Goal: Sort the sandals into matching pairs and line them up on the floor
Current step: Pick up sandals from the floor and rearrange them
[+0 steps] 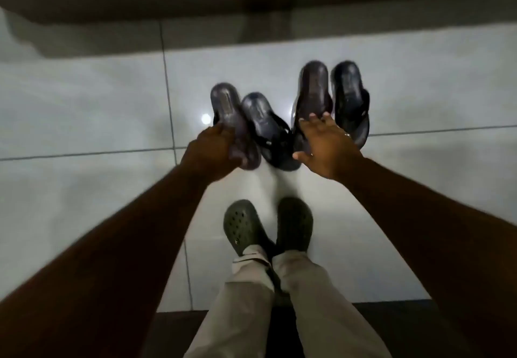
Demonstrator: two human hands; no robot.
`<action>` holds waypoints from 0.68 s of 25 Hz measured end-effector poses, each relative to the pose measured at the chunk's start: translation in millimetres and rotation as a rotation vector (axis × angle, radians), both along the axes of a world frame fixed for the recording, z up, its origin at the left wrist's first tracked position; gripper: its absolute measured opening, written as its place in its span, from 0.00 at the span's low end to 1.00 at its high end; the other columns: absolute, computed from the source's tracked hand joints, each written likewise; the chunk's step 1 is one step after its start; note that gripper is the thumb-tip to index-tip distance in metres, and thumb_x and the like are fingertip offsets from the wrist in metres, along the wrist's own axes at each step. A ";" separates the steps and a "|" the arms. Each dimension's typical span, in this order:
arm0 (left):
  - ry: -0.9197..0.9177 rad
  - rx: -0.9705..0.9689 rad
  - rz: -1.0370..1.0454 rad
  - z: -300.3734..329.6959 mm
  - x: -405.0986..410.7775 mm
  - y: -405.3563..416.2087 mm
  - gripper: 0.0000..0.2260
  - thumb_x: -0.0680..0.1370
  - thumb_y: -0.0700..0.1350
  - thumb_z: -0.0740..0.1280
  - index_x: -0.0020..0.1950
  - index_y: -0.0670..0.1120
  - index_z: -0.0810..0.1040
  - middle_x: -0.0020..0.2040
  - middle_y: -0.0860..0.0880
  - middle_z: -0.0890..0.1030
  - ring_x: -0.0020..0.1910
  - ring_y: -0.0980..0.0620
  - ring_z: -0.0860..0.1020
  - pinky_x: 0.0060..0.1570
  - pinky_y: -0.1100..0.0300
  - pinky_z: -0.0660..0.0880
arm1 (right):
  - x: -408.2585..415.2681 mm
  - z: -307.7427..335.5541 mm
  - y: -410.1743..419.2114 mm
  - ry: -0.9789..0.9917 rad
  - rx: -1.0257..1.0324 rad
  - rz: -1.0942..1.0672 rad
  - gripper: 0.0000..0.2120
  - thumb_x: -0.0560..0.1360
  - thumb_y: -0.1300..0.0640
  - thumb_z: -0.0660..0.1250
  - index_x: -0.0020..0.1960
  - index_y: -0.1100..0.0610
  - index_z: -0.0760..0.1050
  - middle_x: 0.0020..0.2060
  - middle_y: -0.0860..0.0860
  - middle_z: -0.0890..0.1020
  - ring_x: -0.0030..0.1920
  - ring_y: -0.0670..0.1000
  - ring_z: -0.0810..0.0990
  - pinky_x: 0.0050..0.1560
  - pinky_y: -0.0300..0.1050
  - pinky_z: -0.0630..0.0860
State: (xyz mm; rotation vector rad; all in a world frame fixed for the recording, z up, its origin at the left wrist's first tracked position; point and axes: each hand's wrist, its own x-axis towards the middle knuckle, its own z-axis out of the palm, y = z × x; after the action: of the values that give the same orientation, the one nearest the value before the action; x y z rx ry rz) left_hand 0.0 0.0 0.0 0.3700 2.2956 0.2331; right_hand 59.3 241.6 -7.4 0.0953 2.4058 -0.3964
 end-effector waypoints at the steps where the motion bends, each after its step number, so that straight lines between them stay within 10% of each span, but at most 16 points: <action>1: -0.012 0.007 -0.009 -36.2 0.7 1.0 0.34 0.70 0.57 0.69 0.73 0.48 0.63 0.73 0.43 0.67 0.71 0.39 0.67 0.65 0.45 0.70 | 5.1 -37.3 -9.1 -0.015 -0.007 0.051 0.37 0.76 0.45 0.65 0.77 0.56 0.53 0.78 0.58 0.57 0.78 0.64 0.51 0.75 0.62 0.56; 7: 0.049 0.018 -0.120 -185.3 3.8 5.5 0.37 0.70 0.59 0.69 0.74 0.48 0.61 0.73 0.40 0.66 0.72 0.35 0.62 0.68 0.41 0.64 | 7.3 -182.2 -41.5 -0.010 0.115 0.284 0.35 0.77 0.50 0.65 0.77 0.56 0.52 0.78 0.59 0.54 0.78 0.65 0.47 0.76 0.62 0.52; 17: 0.130 -0.148 0.201 -198.1 14.1 -117.9 0.21 0.71 0.45 0.70 0.62 0.41 0.73 0.54 0.30 0.79 0.52 0.29 0.77 0.49 0.41 0.76 | -85.9 -218.7 -87.2 -0.002 0.215 0.220 0.24 0.81 0.62 0.52 0.76 0.63 0.54 0.79 0.60 0.51 0.78 0.64 0.44 0.76 0.65 0.53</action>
State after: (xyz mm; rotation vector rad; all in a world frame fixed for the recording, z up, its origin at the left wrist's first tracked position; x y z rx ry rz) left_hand 14.1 -117.9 -198.1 0.0804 2.4616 0.1411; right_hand -26.6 154.4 -226.1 -0.0733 2.4179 -0.0355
